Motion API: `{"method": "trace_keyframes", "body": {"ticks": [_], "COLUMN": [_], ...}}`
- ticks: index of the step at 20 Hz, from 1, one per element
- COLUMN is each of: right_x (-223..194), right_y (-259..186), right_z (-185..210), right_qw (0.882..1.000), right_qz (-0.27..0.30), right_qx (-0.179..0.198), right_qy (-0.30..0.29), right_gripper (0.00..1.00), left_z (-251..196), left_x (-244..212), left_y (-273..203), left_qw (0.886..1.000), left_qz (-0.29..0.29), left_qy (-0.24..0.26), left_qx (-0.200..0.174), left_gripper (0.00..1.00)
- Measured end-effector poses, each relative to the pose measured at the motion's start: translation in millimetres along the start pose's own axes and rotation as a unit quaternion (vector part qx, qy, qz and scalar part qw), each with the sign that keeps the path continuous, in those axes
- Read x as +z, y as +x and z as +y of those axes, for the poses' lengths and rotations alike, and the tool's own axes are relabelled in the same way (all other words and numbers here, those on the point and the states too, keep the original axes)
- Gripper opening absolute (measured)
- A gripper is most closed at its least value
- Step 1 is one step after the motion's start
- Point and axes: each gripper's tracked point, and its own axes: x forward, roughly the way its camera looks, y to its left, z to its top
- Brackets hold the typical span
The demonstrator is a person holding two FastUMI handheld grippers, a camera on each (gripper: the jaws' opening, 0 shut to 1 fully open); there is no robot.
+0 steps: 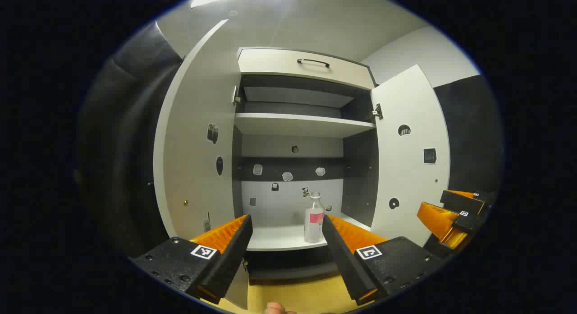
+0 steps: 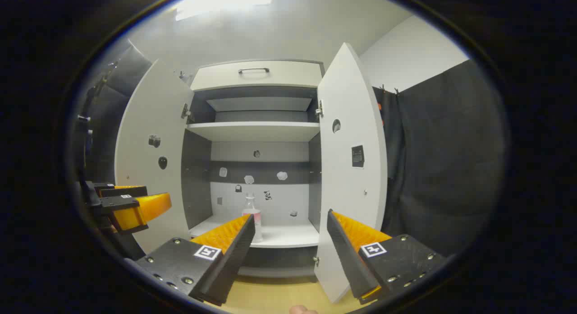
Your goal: Grasp the bottle in the cabinet with the left hand and place it on the coaster, then close the right door with the right hand and the left door with the left hand.
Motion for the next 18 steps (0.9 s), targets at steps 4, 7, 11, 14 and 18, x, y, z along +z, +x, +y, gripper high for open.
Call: {"method": "trace_keyframes", "body": {"ticks": [4,7,11,14,18], "right_x": [7,10,17,21,26], "right_y": [-6,-8,-11,-10,-10], "right_z": [-11,-23,-42,-56,-73], "right_qw": [1.0,1.0,1.0,0.999,0.999], "right_qz": [-0.006,-0.007,-0.012,-0.013,-0.014], "right_qx": [-0.007,-0.013,-0.02,-0.02,-0.016], "right_qy": [-0.004,-0.009,-0.017,-0.028,-0.03], "right_gripper": [0.97,0.97,0.94,0.97,0.97], "left_z": [-13,-24,-38,-48,-58], "left_x": [4,4,7,5,4], "left_y": [2,4,9,15,28], "left_qw": [1.0,1.0,1.0,1.0,1.0], "left_qz": [-0.004,-0.003,-0.004,-0.001,-0.001], "left_qy": [0.002,0.0,-0.001,0.005,0.009], "left_qx": [-0.009,-0.014,-0.016,-0.013,-0.005], "left_gripper": [0.96,0.96,0.96,0.96,0.96]}}
